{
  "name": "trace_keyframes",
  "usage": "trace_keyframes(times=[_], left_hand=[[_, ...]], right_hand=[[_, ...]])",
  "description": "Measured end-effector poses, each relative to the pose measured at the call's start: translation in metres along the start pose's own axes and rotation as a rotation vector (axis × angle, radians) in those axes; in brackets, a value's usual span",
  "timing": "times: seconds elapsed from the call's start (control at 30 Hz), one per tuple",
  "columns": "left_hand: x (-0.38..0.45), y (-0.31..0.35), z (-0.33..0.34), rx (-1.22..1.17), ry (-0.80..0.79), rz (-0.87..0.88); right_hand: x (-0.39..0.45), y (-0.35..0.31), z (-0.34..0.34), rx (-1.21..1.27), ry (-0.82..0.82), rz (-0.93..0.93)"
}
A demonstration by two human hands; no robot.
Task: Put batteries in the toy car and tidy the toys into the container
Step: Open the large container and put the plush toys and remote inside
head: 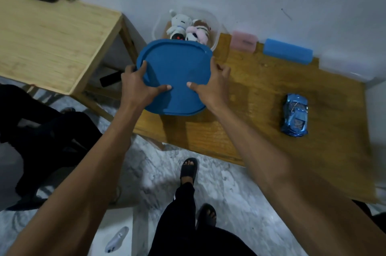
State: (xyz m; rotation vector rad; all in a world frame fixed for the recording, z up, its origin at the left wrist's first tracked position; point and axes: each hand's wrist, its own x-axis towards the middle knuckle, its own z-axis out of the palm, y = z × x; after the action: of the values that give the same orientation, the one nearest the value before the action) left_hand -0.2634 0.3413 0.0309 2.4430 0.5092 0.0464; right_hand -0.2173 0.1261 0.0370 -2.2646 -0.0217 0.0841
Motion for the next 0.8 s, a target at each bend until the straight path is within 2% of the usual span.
trace_keyframes(times=[0.1,0.27,0.43,0.63,0.8], left_hand=[[0.037,0.023,-0.007,0.043,0.007,0.062],[0.105,0.056,-0.009,0.089,-0.006,0.146],[0.160,0.070,0.000,0.133,-0.038,0.158],[0.189,0.072,0.013,0.267,-0.034,0.141],[0.198,0.065,0.021,0.219,-0.058,0.137]], right_hand=[[0.027,-0.011,-0.009,-0.075,0.074,-0.008],[0.089,-0.025,-0.014,-0.186,0.084,0.059],[0.144,-0.027,-0.008,-0.291,0.085,0.094],[0.179,-0.019,0.008,-0.290,0.078,0.141],[0.187,-0.008,0.018,-0.327,0.053,0.169]])
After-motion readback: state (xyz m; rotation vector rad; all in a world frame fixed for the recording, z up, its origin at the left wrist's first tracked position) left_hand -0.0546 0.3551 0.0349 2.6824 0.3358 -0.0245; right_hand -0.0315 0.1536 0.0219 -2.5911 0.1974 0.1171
